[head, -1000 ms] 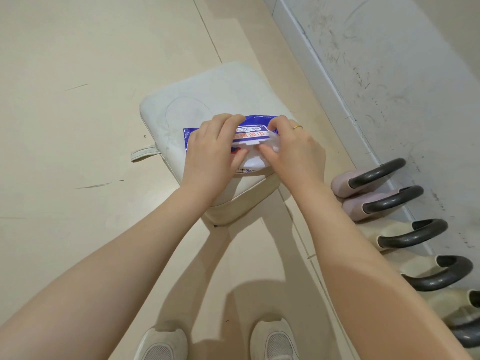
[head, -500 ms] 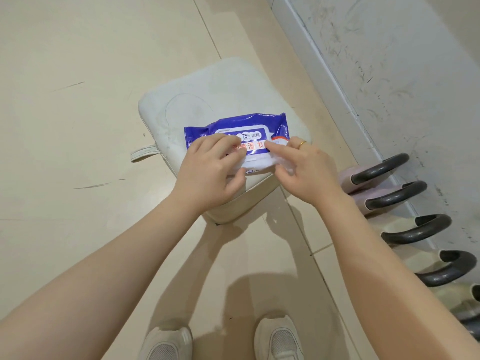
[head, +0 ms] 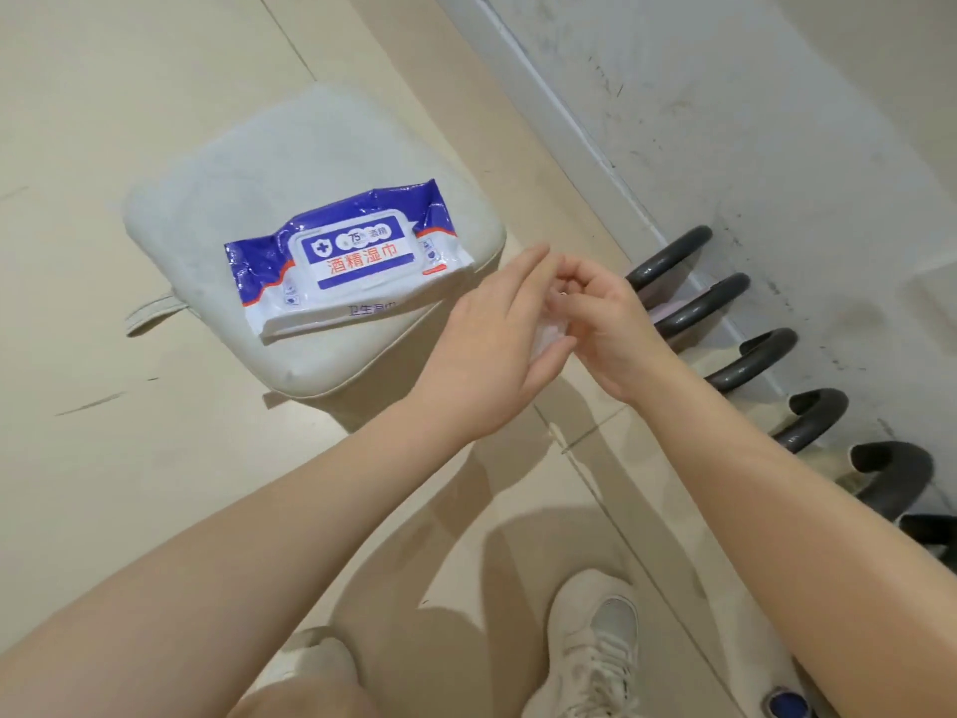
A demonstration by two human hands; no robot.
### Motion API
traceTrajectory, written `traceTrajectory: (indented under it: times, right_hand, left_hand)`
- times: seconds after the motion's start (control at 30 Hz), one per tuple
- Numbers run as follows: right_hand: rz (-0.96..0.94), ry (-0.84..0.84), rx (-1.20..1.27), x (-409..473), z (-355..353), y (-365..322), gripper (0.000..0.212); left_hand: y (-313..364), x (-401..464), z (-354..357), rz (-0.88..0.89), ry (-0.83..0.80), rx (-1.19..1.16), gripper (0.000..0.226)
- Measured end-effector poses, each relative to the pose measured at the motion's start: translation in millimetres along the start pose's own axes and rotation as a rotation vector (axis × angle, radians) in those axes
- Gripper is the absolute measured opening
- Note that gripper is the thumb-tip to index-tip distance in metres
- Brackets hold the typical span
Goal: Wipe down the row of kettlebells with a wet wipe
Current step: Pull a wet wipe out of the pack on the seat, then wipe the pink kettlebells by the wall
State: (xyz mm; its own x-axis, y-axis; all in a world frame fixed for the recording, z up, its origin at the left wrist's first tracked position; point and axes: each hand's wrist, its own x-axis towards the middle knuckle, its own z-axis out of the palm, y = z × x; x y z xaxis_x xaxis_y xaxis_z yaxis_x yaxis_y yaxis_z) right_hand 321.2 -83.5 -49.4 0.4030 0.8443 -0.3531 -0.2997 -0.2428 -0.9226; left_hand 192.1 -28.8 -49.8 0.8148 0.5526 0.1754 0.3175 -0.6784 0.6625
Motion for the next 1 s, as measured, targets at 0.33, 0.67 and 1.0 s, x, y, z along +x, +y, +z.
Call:
traceTrajectory:
  times: [0.33, 0.67, 1.0]
  right_hand:
    - [0.032, 0.091, 0.233, 4.5, -111.4, -17.9, 0.018]
    - [0.238, 0.108, 0.054, 5.4, -189.2, -14.1, 0.014]
    - [0.178, 0.306, 0.112, 29.4, -178.7, 0.2, 0.015]
  left_hand:
    - [20.1, 70.5, 76.5, -0.456, -0.372, -0.788, 0.020]
    - [33.6, 131.9, 79.7, -0.545, -0.475, -0.721, 0.015]
    - [25.3, 175.4, 137.0, -0.468, -0.741, -0.628, 0.006]
